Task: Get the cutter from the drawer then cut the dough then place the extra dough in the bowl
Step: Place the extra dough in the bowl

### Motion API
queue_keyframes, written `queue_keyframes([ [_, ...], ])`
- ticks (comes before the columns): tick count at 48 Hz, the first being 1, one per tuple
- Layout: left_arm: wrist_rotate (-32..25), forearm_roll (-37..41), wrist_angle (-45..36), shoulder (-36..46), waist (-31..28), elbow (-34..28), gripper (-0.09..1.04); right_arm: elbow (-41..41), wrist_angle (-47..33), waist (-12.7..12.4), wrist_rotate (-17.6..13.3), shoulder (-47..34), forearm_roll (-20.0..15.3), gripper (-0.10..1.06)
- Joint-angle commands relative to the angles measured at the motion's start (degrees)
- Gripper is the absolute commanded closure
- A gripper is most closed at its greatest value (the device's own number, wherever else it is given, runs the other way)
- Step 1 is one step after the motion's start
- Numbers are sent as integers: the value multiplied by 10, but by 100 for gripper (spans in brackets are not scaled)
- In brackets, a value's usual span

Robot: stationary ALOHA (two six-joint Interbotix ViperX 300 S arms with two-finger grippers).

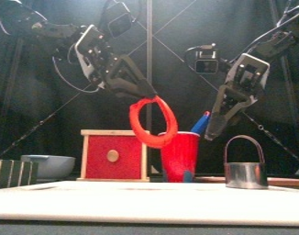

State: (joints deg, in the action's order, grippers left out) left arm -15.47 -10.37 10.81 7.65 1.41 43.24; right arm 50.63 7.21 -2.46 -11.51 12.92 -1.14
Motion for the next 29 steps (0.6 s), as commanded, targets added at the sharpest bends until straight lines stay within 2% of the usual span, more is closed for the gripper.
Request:
queue_keyframes([
  [1,2,6,-30,62,-31,0,36,-6,-2,-4,0,12,0,22],
  [16,3,13,-142,218,-124,43,36,-7,-5,-7,1,10,4,22],
  [29,4,8,-149,353,-194,137,36,-10,-5,-11,1,8,6,22],
])
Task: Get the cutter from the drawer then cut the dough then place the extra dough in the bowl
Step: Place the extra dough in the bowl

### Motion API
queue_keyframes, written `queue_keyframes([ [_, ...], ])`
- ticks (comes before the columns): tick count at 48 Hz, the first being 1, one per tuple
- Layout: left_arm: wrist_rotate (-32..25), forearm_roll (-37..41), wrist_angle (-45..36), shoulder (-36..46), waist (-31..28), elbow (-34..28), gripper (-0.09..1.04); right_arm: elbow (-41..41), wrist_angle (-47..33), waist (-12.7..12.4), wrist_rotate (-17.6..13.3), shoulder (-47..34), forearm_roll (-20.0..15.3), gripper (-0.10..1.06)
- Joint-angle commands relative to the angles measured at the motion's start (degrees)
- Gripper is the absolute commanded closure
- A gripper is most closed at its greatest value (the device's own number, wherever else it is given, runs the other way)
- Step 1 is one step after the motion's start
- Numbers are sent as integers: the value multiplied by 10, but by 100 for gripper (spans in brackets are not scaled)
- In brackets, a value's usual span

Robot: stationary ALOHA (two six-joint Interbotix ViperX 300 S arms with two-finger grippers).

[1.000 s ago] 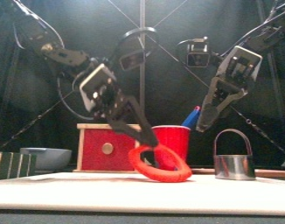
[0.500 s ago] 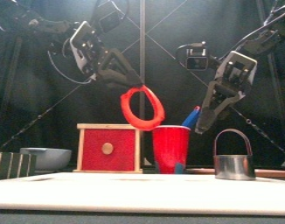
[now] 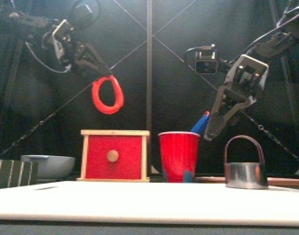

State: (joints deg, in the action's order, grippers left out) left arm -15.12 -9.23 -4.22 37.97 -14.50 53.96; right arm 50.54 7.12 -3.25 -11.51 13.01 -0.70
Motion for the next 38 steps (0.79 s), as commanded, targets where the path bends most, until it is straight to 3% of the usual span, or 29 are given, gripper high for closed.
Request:
queue_keyframes([
  [1,1,-6,1,58,-42,38,36,-9,-5,-3,1,7,2,22],
  [10,-3,-7,2,88,-115,99,35,-11,-5,-4,2,7,5,22],
  [16,-2,18,-4,78,-163,113,35,-14,-6,-6,2,7,5,22],
  [23,-2,26,-13,61,-179,117,34,-14,-6,-6,2,6,6,22],
  [32,4,21,-27,48,-185,127,21,-15,-6,-6,1,6,5,22],
  [38,20,-39,-41,48,-209,143,10,-15,-6,-6,1,6,4,22],
])
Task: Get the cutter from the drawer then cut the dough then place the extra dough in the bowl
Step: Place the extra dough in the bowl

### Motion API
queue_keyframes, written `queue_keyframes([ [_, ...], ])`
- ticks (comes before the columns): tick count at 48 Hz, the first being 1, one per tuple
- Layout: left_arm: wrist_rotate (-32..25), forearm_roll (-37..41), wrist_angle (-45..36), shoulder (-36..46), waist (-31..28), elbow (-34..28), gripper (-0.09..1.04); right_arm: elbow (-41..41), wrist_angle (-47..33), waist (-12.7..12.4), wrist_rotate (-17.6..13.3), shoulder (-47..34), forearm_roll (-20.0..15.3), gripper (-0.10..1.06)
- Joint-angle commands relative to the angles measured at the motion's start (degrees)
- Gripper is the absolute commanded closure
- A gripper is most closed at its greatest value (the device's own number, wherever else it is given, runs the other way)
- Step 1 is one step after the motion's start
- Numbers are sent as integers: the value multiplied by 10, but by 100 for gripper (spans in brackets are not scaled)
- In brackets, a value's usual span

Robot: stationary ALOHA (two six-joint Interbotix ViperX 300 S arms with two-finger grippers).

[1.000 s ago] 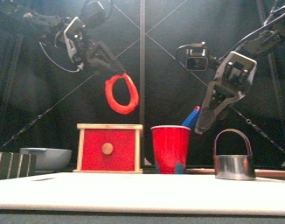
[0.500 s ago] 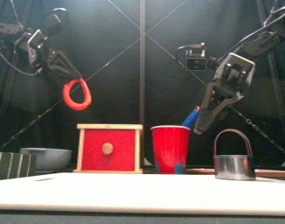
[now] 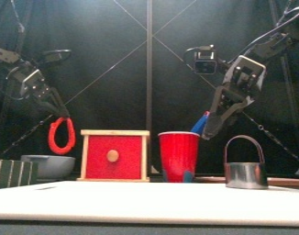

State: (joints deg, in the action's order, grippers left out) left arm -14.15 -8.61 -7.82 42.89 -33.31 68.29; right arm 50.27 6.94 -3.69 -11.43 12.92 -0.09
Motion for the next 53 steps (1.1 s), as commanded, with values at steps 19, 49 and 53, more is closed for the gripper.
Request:
queue_keyframes([
  [19,23,-268,-15,-1,-88,6,1,-16,-4,-3,0,7,-1,22],
  [49,8,-239,71,-1,70,3,1,-20,-128,-12,9,12,17,22],
  [53,2,-195,127,-1,121,4,1,-20,-189,-12,8,16,30,22],
])
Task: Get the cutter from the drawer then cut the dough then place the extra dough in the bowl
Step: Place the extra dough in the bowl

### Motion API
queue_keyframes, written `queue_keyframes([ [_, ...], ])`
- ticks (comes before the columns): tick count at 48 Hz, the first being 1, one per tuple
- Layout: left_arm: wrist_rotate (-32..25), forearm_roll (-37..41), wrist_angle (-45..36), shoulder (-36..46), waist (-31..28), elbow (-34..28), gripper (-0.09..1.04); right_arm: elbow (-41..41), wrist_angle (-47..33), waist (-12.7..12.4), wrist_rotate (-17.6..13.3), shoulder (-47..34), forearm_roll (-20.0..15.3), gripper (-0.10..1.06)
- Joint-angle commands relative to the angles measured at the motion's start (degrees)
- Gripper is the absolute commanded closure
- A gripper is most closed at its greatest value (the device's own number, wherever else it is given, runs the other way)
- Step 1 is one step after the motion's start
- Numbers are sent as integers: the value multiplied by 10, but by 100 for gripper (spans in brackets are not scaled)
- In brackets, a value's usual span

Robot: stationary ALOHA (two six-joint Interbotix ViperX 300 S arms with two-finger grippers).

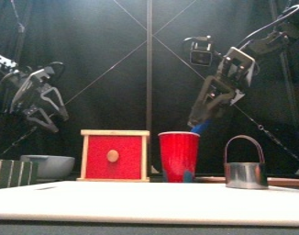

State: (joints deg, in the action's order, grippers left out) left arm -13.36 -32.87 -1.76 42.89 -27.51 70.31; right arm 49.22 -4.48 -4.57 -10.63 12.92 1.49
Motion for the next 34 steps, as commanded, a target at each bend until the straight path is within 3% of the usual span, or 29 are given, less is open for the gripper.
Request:
queue_keyframes([
  [1,-8,61,81,-1,77,-15,1,-9,-88,-4,0,17,17,22],
  [9,-8,192,225,-2,197,-1,1,-5,-179,-4,1,12,39,22],
  [17,-3,253,344,-4,236,32,1,1,-243,-1,2,1,65,22],
  [34,5,240,367,-4,243,47,1,11,-302,-4,-2,-3,75,22],
])
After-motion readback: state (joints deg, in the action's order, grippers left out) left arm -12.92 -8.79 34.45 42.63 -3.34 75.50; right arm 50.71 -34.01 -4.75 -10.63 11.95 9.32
